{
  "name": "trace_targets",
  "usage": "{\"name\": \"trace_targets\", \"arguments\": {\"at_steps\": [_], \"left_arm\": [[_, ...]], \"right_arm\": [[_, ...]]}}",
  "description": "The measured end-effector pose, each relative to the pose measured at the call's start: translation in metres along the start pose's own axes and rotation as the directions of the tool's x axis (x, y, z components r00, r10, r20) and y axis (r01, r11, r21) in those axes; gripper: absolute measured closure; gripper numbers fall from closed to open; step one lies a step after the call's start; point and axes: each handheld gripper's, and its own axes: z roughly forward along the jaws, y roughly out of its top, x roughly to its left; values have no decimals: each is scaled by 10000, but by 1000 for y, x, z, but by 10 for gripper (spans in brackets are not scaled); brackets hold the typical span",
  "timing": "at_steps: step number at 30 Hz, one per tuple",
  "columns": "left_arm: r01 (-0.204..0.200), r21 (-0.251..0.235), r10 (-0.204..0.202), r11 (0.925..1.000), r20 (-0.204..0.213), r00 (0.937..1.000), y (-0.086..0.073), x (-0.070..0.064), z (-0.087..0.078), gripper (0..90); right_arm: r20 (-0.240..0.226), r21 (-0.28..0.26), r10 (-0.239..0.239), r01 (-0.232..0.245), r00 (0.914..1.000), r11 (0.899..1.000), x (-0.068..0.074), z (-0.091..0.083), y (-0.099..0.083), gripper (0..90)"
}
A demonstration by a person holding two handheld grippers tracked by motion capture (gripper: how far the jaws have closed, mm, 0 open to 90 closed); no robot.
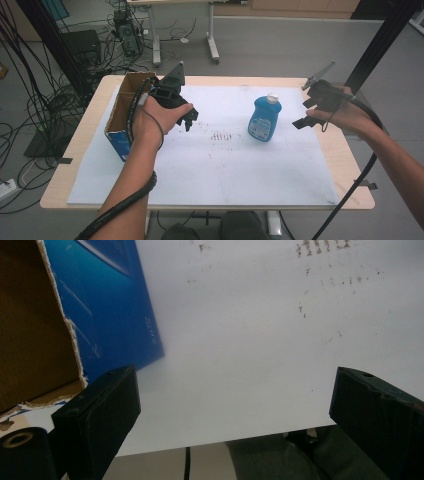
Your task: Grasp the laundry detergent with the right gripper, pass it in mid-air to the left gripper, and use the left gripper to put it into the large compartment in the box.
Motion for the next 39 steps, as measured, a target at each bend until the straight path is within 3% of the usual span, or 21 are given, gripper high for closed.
{"name": "trace_targets", "arguments": {"at_steps": [6,20,32,39], "left_arm": [[-63,73,63,10000,-46,10000,1,-1,1,65],[-154,235,156,9996,-119,9998,3,-3,9,65],[-147,351,155,9993,-229,9996,5,-6,15,64],[-146,368,156,9992,-264,9995,5,-5,14,64]], "right_arm": [[172,-625,384,-373,9991,9973,-1,13,-4,35],[458,-1077,516,-464,9976,9931,3,45,-6,33],[786,-1845,996,-837,9919,9793,5,75,-6,31],[845,-1987,897,-715,9924,9774,9,86,-5,31]]}}
